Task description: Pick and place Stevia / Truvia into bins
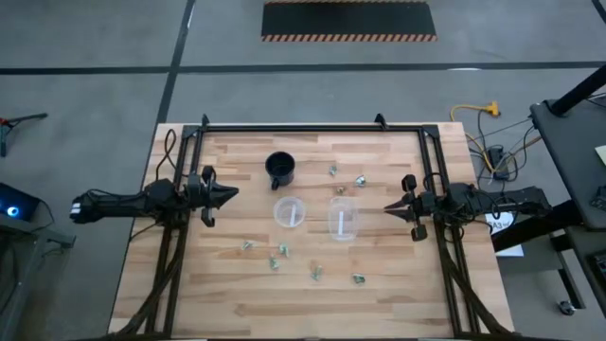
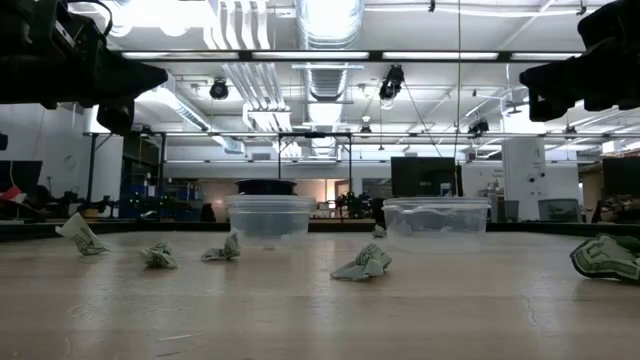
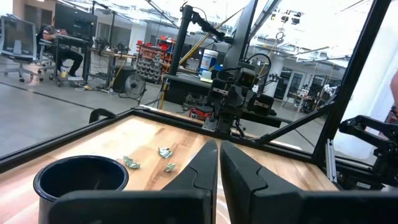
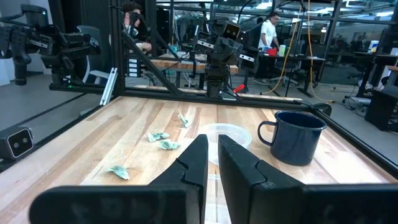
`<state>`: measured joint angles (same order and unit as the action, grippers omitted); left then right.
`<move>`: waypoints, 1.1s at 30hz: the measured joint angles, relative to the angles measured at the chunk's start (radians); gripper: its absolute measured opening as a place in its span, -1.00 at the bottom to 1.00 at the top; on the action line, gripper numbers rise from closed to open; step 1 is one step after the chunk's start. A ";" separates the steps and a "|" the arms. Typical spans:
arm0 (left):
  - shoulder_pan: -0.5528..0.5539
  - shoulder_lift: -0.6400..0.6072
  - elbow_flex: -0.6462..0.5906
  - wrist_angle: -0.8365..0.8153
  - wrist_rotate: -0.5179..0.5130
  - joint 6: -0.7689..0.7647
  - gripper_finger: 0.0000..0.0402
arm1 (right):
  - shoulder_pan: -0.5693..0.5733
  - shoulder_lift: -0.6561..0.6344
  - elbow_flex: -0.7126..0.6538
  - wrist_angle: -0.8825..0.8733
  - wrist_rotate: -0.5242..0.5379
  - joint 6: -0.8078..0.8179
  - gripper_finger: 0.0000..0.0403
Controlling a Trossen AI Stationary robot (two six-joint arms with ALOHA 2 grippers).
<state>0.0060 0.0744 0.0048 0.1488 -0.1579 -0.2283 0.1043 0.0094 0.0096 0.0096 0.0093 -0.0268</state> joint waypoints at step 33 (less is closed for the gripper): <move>0.000 0.000 0.000 0.000 0.000 0.000 -0.99 | 0.000 0.000 0.000 0.008 0.000 0.202 -0.86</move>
<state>0.0060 0.0746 0.0048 0.1489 -0.1581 -0.2282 0.1040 0.0097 0.0093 0.0172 0.0093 0.1754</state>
